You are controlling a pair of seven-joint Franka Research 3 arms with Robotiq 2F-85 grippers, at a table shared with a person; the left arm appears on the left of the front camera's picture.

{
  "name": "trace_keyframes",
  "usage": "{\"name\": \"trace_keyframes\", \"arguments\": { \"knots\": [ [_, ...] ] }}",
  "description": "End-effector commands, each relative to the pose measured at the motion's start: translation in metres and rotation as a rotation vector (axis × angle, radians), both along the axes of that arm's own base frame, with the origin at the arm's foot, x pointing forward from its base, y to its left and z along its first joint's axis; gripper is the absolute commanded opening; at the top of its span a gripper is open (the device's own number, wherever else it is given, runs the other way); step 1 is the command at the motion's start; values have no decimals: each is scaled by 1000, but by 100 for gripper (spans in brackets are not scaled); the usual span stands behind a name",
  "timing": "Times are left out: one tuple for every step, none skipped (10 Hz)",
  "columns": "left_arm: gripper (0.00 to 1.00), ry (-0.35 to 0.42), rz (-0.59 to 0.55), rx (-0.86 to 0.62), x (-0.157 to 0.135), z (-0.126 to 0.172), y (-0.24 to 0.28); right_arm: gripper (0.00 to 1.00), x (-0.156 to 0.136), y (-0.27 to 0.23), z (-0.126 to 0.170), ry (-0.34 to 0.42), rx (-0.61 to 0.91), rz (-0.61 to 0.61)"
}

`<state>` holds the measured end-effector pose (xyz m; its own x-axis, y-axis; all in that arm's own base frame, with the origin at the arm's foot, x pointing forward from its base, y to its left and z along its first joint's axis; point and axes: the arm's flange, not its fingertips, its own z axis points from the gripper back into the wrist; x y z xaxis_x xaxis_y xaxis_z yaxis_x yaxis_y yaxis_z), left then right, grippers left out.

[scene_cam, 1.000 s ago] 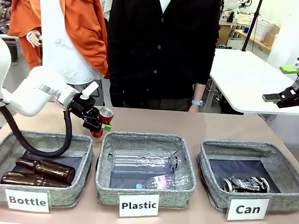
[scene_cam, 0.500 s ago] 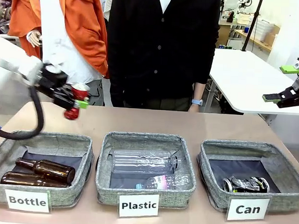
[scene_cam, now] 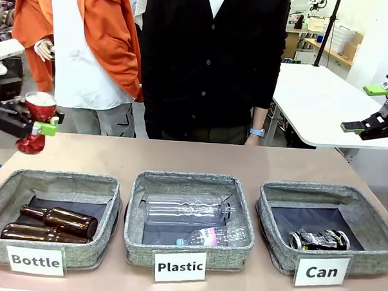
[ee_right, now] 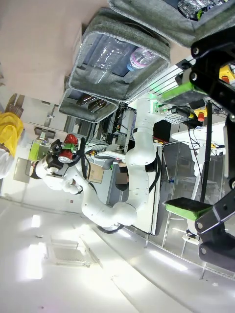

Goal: Sort the can waste into the basket.
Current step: Pick up the can waste from the table and place it in the right Fabric basket.

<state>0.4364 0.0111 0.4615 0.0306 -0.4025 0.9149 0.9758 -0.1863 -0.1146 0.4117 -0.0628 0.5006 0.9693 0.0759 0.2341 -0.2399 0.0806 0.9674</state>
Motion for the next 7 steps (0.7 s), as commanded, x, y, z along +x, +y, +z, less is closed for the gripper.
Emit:
{"name": "trace_keyframes", "arguments": {
  "knots": [
    [0,64,-74,-36,14,5,-12,100,0,-2,1,-19,-6,18],
    [0,64,-74,-36,14,5,-12,100,0,-2,1,-19,-6,18],
    [0,64,-74,-36,14,5,-12,100,0,-2,1,-19,-6,18],
    [0,64,-74,-36,14,5,-12,100,0,-2,1,-19,-6,18],
    [0,32,-51,-17,4,-3,-12,100,0,-2,1,-19,-6,18],
    [0,5,-37,-46,-1,7,-57,100,0,0,0,0,0,1],
    [0,-59,-25,-48,-6,16,-112,100,-18,-9,20,-10,-59,-24]
  ]
}}
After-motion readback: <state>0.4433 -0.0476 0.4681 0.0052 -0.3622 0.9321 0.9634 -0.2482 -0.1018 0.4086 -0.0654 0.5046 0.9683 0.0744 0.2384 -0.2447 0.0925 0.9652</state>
